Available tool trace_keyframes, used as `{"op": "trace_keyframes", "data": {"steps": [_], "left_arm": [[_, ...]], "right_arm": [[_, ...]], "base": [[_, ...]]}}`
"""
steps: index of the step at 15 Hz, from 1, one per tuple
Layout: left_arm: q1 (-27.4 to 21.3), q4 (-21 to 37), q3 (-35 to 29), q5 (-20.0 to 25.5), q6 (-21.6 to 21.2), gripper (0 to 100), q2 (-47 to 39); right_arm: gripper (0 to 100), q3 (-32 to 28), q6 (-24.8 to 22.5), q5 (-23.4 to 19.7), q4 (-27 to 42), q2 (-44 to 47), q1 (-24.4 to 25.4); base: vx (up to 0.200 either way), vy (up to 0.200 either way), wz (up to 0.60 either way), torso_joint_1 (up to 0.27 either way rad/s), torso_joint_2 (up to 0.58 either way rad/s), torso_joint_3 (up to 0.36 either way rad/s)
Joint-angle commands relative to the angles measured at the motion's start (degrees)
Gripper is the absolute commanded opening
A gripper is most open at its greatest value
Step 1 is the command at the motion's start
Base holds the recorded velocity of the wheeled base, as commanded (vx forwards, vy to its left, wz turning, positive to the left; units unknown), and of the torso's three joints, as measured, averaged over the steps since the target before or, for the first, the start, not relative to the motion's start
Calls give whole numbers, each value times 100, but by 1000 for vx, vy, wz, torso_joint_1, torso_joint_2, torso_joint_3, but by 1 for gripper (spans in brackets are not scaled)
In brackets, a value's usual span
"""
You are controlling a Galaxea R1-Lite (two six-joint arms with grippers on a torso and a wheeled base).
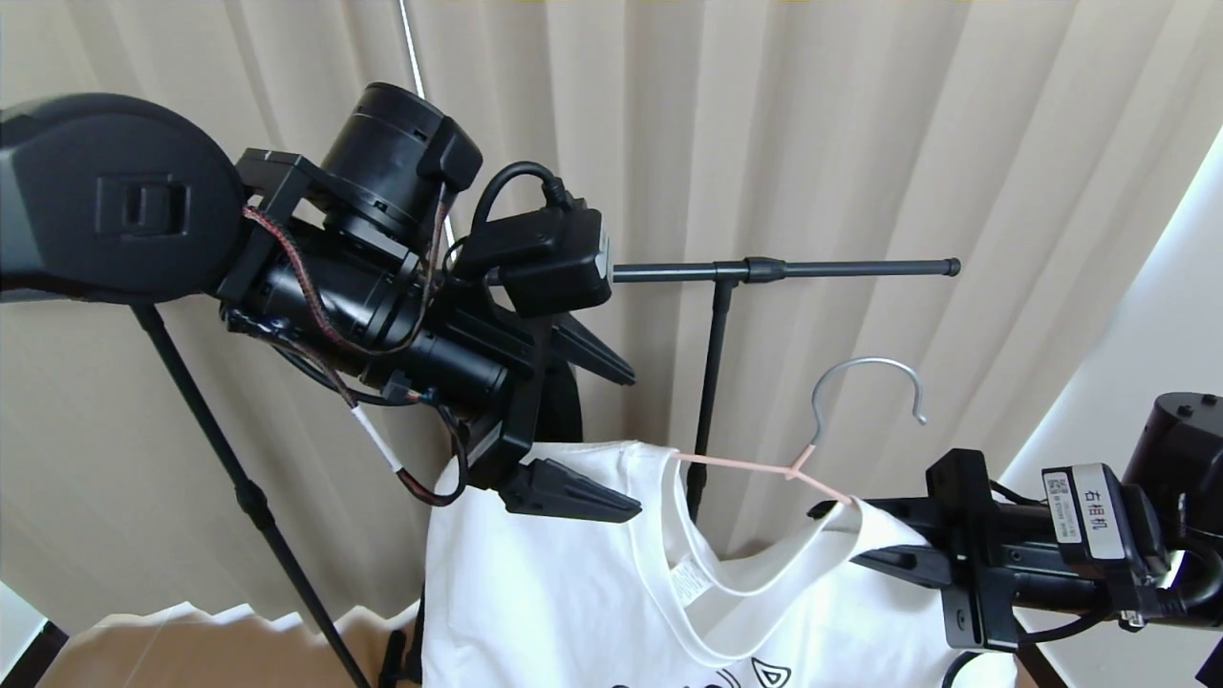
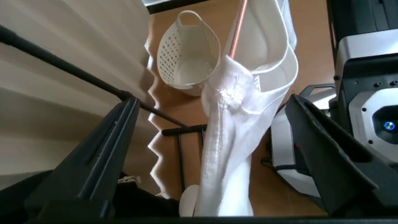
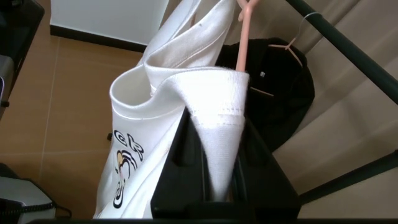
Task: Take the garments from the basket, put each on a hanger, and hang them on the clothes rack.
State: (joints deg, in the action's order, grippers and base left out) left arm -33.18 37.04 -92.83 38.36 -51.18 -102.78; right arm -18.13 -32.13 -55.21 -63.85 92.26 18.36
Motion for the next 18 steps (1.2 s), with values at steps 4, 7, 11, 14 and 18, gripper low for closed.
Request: {"op": "trace_keyframes", "data": {"steps": [4, 7, 11, 14, 18], "left_arm": [[-66, 93, 19, 251, -77, 100, -243], [-189, 93, 37, 382, -68, 100, -331], [-206, 85, 204, 400, -86, 100, -462], [-329, 76, 248, 400, -86, 100, -436], [-356, 76, 257, 382, -86, 100, -445]], "right_arm": [[0, 46, 5, 10, -4, -112, 150], [0, 37, 5, 19, -4, -103, 212], [0, 46, -3, 28, -4, -129, 230], [0, 20, 5, 28, -4, -147, 230], [0, 20, 5, 28, -4, -173, 221]], "base": [[0, 0, 0, 0, 0, 0], [0, 0, 0, 0, 0, 0], [0, 0, 0, 0, 0, 0], [0, 0, 0, 0, 0, 0], [0, 0, 0, 0, 0, 0]]}}
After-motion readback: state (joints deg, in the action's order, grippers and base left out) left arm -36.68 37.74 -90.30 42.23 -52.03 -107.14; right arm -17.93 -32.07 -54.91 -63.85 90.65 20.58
